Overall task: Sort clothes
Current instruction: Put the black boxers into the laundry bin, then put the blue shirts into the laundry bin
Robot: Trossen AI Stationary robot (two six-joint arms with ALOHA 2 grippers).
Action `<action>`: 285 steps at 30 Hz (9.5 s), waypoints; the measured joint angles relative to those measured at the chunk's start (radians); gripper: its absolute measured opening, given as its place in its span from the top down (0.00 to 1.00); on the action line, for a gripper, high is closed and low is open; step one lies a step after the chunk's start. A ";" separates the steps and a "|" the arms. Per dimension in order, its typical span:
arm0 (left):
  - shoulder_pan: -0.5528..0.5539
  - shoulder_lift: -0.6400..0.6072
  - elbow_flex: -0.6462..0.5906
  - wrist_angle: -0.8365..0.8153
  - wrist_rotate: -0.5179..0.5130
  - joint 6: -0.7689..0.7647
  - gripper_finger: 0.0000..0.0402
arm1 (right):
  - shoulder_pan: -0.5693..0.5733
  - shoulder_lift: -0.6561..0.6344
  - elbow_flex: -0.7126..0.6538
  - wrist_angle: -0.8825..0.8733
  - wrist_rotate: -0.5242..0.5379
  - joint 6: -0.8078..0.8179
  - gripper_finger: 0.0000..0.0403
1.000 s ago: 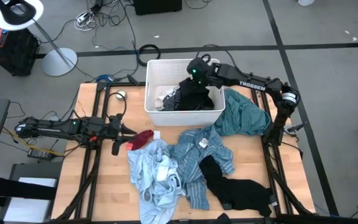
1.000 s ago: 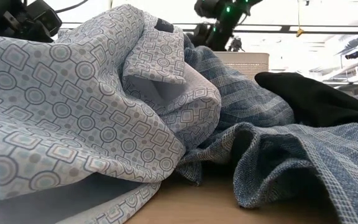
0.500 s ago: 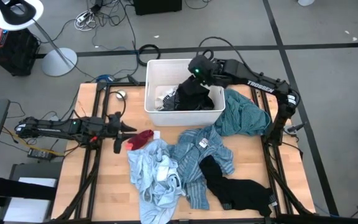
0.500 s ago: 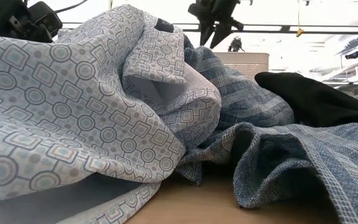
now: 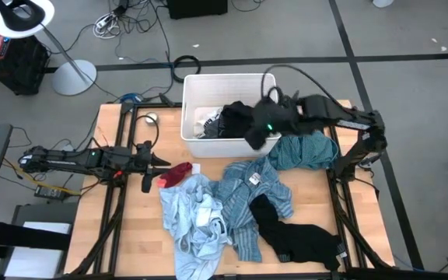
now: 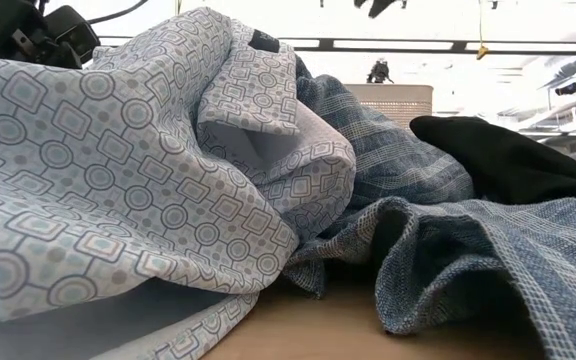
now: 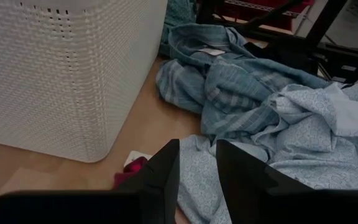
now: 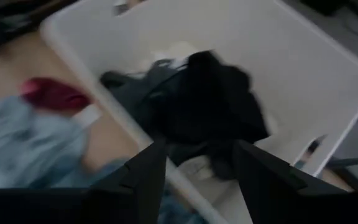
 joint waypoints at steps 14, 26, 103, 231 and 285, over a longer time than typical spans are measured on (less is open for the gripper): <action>0.000 0.000 0.000 0.006 0.001 -0.007 0.72 | 0.417 -0.007 -0.142 -0.105 0.044 0.372 0.56; 0.000 0.000 0.000 0.004 0.007 -0.019 0.72 | 0.699 -0.006 -0.482 0.122 -0.076 0.718 0.58; 0.000 0.000 0.000 0.011 0.005 0.008 0.72 | 0.196 -0.024 0.016 0.080 0.049 -0.065 0.99; 0.000 0.000 0.000 0.164 0.026 0.030 0.72 | 0.251 -0.140 -0.485 0.380 -0.095 -0.043 0.56; 0.000 0.008 0.000 0.123 -0.013 -0.046 0.72 | 0.287 0.270 -0.981 1.373 -0.226 -0.382 0.57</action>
